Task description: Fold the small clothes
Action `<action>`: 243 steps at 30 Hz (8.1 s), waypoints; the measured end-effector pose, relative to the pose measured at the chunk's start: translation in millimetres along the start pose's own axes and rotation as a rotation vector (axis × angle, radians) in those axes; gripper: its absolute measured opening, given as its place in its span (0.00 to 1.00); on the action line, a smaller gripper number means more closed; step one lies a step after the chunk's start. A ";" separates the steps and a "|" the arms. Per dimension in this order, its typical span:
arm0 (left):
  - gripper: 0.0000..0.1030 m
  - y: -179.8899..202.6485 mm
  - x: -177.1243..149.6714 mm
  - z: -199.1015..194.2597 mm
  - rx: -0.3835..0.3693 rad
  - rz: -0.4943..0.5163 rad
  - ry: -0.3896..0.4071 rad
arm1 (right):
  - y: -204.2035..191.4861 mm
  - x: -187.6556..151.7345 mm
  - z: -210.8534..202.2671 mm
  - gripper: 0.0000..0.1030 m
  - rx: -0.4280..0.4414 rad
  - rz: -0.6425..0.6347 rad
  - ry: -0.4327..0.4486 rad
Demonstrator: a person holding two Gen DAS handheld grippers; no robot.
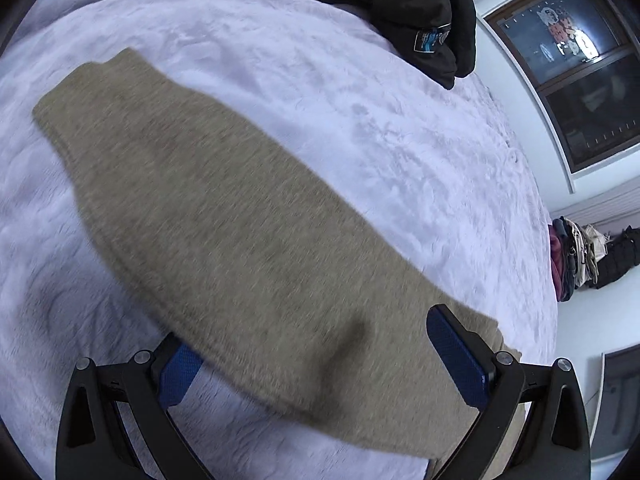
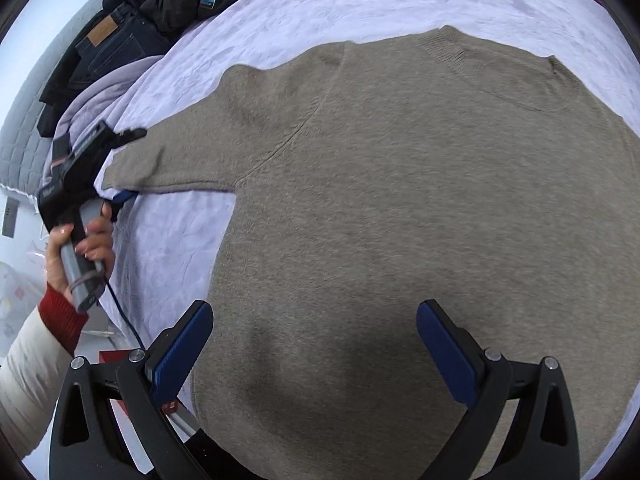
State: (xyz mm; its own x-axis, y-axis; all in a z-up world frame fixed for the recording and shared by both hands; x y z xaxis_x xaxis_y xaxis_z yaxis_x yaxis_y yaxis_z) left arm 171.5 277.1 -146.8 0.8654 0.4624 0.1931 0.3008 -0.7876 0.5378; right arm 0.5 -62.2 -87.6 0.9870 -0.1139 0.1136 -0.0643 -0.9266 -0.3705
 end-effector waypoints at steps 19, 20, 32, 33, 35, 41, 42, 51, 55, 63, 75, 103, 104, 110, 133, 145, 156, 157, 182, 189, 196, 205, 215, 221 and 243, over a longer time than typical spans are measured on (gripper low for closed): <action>0.13 196.0 -67.3 -54.7 -0.089 0.549 0.107 | 41.8 -7.8 -32.1 0.93 0.070 0.109 0.113; 0.13 214.7 -78.7 -50.9 -0.118 0.585 0.089 | 47.8 -8.1 -36.1 0.93 0.066 0.120 0.124; 0.13 321.6 -255.5 73.8 0.060 0.968 -0.136 | 167.5 -44.1 -73.6 0.93 0.003 0.374 0.200; 0.13 318.0 -265.2 82.9 0.110 0.989 -0.150 | 172.8 -45.4 -72.7 0.93 0.002 0.384 0.197; 0.14 310.7 -275.0 90.8 0.159 1.002 -0.176 | 184.9 -49.4 -71.1 0.93 0.005 0.412 0.192; 0.94 296.4 -262.3 38.1 0.154 0.988 -0.058 | 199.1 -39.3 -82.4 0.93 -0.022 0.375 0.222; 0.94 291.9 -257.4 28.2 0.174 0.990 -0.041 | 199.5 -36.7 -84.9 0.93 -0.027 0.359 0.228; 0.94 176.0 -183.4 10.7 0.491 0.705 -0.016 | 86.8 60.1 -85.6 0.93 -0.068 -0.209 0.290; 0.94 155.1 -182.7 31.7 0.535 0.700 -0.038 | 25.0 87.8 -40.1 0.93 -0.162 -0.492 0.225; 0.94 145.8 -170.5 41.9 0.486 0.571 -0.026 | -4.7 106.7 52.2 0.68 -0.463 -0.755 0.117; 0.95 143.0 -167.0 42.8 0.485 0.565 -0.038 | 161.2 87.5 -84.7 0.09 -0.035 0.167 0.427; 1.00 141.2 -152.9 15.0 0.435 0.604 -0.141 | 290.3 17.2 -57.3 0.20 0.279 0.615 0.326; 0.99 146.3 -147.8 10.9 0.405 0.611 -0.140 | 288.2 17.3 -58.4 0.25 0.286 0.610 0.324; 0.99 201.8 -96.0 26.7 0.209 0.662 -0.108 | 281.8 11.6 -66.0 0.44 0.297 0.589 0.331; 0.33 207.8 -63.1 100.2 0.168 0.681 -0.214 | 275.0 23.4 -48.3 0.07 0.298 0.568 0.295; 0.57 164.6 -155.9 16.0 0.288 0.798 -0.226 | 238.0 -7.3 -74.7 0.54 0.430 0.534 0.287; 0.61 133.7 -146.9 32.9 0.301 0.651 -0.175 | 204.5 -2.0 -38.9 0.40 0.481 0.550 0.220; 0.62 130.3 -147.1 30.5 0.296 0.655 -0.180 | 202.1 -1.9 -38.5 0.40 0.462 0.535 0.213; 0.78 167.8 -160.6 30.0 0.402 0.757 -0.146 | 244.5 -37.2 -72.9 0.41 0.241 0.582 0.311; 0.78 210.9 -193.2 16.3 0.330 0.838 -0.151 | 297.8 -26.0 -86.2 0.42 0.375 0.778 0.446; 0.78 239.7 -233.9 35.1 0.323 0.906 -0.222 | 311.8 -26.3 -73.6 0.08 0.270 0.794 0.379; 0.78 259.5 -278.0 51.8 0.319 0.969 -0.327 | 307.0 -74.8 -90.6 0.30 0.364 0.825 0.400; 0.78 291.6 -315.5 71.7 0.330 1.048 -0.371 | 313.7 -107.8 -103.7 0.39 0.387 0.842 0.426; 0.78 304.8 -329.0 78.2 0.329 1.071 -0.386 | 324.7 -124.1 -115.7 0.41 0.361 0.827 0.457; 0.78 386.7 -391.1 117.4 0.280 1.133 -0.422 | 469.0 -233.2 -195.2 0.43 0.227 1.244 0.768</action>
State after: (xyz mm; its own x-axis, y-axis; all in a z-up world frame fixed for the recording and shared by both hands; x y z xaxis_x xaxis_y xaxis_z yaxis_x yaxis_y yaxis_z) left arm -3.7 -256.1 -110.7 0.7390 -0.6615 0.1274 -0.6700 -0.7415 0.0363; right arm -288.7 -540.2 -107.9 -0.0059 -0.9990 0.0440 -0.6956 -0.0275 -0.7179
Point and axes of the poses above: each gripper's, at about its wrist camera, not at the fingertips, and z roughly the way its jaws point, y to its right, x to its top, the point moved 3 cm from there along z, roughly the way its jaws point, and after that the axes turned 5 degrees about -y, right-handed, at the moved point
